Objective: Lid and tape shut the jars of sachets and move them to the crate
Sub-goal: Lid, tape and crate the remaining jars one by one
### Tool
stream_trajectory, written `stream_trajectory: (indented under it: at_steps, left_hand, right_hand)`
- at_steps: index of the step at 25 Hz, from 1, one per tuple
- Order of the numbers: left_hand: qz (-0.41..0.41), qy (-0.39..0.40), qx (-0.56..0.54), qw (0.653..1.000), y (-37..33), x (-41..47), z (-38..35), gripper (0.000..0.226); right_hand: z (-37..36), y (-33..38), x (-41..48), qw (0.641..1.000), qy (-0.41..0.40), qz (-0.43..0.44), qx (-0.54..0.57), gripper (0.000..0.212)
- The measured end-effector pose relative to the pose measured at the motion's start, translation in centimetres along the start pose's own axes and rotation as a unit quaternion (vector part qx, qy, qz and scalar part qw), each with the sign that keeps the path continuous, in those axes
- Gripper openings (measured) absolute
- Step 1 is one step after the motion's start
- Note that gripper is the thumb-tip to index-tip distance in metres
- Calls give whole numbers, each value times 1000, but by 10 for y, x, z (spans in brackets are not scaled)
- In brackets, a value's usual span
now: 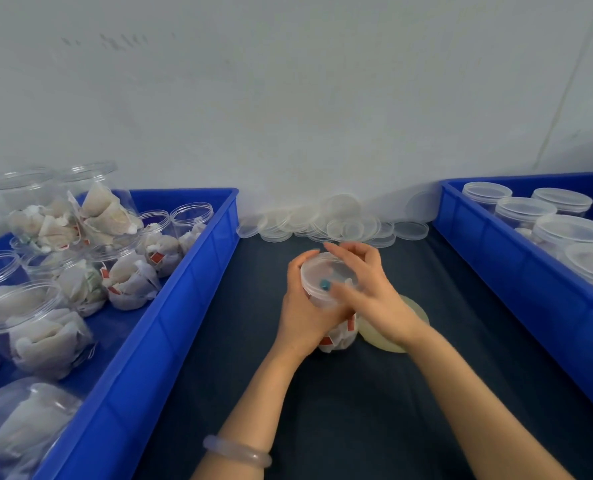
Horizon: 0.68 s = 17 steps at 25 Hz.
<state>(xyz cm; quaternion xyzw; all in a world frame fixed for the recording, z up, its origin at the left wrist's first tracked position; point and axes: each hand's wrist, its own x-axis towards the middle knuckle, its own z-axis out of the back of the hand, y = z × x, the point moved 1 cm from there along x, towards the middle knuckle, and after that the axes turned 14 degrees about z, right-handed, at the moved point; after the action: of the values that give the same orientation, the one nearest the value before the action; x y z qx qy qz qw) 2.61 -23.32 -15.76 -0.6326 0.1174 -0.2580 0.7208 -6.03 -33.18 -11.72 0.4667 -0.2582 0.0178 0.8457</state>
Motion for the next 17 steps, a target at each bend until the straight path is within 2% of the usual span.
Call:
stream_trajectory:
  at_steps: [2,4,7,9,11,12,13,16,17]
  left_hand:
    - [1,11,-1,1000,3,0,2,87]
    - [6,14,11,1000,4,0,3,88]
    - [7,8,29,1000,0,0,3,87]
    - [4,2,32,999,-1,0,2,84]
    - [11,8,17,1000,1,1,3,85]
    - [12,13,12,1000,2,1,3,85]
    - [11,15,12,1000,3,1,3,86]
    - [5,18,19,1000,2,-1,3,89]
    - [5,17,20,1000,2,-1,3,89]
  right_hand:
    - [19,-2,0,991,62,-20,120,63]
    - [30,-6,1,996,60,-8,70,62]
    - [16,-4,1,997,-7,-13,-78,82]
    - [7,-6,-1,998,1,-10,-63,94]
    - [15,-6,-1,997,57,-25,39,89]
    - [21,-5,0,996,76,-20,47,86]
    - [26,-5,1,997,77,-11,21,84]
    - [21,-1,2,995,-3,-8,-98,98]
    - [16,0,1,995,7,-4,-103,101]
